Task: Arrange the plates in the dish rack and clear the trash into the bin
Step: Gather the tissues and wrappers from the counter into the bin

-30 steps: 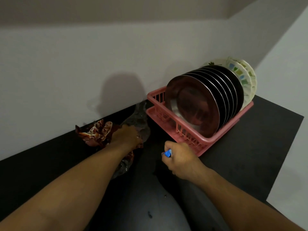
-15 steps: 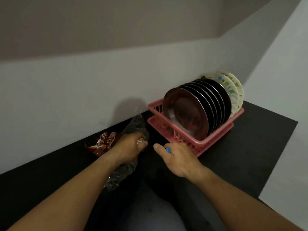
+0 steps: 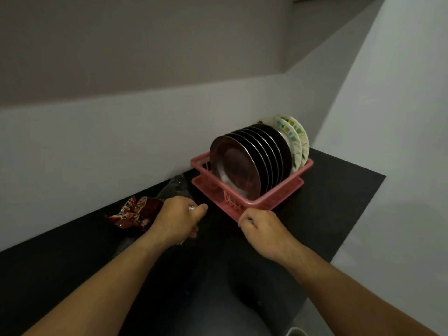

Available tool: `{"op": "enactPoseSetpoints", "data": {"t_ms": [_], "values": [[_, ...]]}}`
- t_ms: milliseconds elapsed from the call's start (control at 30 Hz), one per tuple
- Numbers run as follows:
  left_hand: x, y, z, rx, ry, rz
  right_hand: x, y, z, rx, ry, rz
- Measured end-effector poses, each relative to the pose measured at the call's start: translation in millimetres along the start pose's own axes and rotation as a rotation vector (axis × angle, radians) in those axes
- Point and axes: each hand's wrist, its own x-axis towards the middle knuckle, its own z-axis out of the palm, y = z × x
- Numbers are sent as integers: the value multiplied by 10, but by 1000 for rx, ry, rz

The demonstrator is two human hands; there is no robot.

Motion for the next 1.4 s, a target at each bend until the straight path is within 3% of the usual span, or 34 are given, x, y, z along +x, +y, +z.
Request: {"op": "enactPoseSetpoints", "data": {"t_ms": [233, 333, 500, 567, 733, 867, 1033, 1200, 1400], "values": [[-184, 347, 510, 4, -94, 115, -243, 476, -512, 59, -123, 9], [-276, 628, 846, 81, 15, 144, -362, 718, -832, 53, -103, -17], [-459, 1109, 1471, -119, 62, 56, -538, 1219, -1229, 78, -6, -16], [-513, 1231, 1689, -152, -21, 7, -594, 1436, -1351, 95, 4, -9], [-641, 1422, 2227, -170, -468, -182, -706, 2029, -1589, 77, 7, 55], [-707, 1403, 2733, -120, -552, -137, -849, 2541, -1572, 43, 5, 163], [-779, 1097, 3494, 97, -515, 32, -1029, 3164, -1312, 25, -137, 270], [-826, 387, 4171, 257, -494, 74, -1248, 3868, -853, 5, -230, 338], [-855, -810, 5012, 368, -545, 16, -1282, 4878, 139, -115, -363, 289]]}}
